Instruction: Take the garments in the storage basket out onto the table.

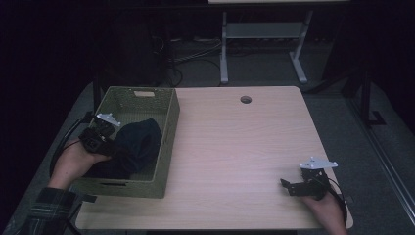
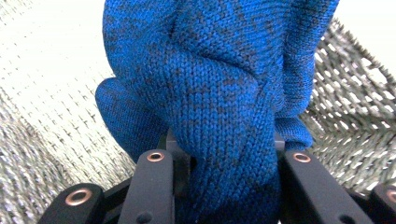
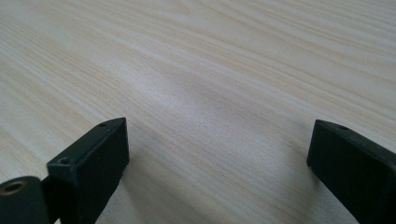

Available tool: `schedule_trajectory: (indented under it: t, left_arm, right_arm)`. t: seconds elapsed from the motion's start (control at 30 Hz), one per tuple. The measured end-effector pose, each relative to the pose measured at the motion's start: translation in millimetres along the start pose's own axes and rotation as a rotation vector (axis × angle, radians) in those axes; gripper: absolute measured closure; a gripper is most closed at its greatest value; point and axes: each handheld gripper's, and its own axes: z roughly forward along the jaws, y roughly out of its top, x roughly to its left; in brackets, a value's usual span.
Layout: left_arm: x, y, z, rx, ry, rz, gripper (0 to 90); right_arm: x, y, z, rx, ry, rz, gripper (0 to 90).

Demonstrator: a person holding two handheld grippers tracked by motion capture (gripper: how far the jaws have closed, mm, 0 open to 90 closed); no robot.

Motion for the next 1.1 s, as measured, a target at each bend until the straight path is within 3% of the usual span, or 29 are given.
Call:
schedule_trajectory:
  t: [0.4,0.53,0.73,1.1]
  left_arm:
    - [0.4,7.3,-22.0,-0.049,0.000,-0.023,66.5]
    - [-0.6,10.2,-27.2,-0.041,0.003,-0.023,66.5]
    - [-5.0,18.2,-39.8,-0.027,0.025,-0.007,66.5]
    - [-12.9,32.3,-59.6,-0.063,0.032,0.016,66.5]
  right_arm:
    - [0.0,0.0,-0.1,0.000,0.002,-0.001,5.3]
    - [0.0,0.0,-0.1,-0.001,0.001,0.000,5.3]
    - [0.0,0.0,-0.1,-0.001,0.000,-0.001,5.3]
    - [0.0,0.0,-0.3,0.000,0.001,-0.001,5.3]
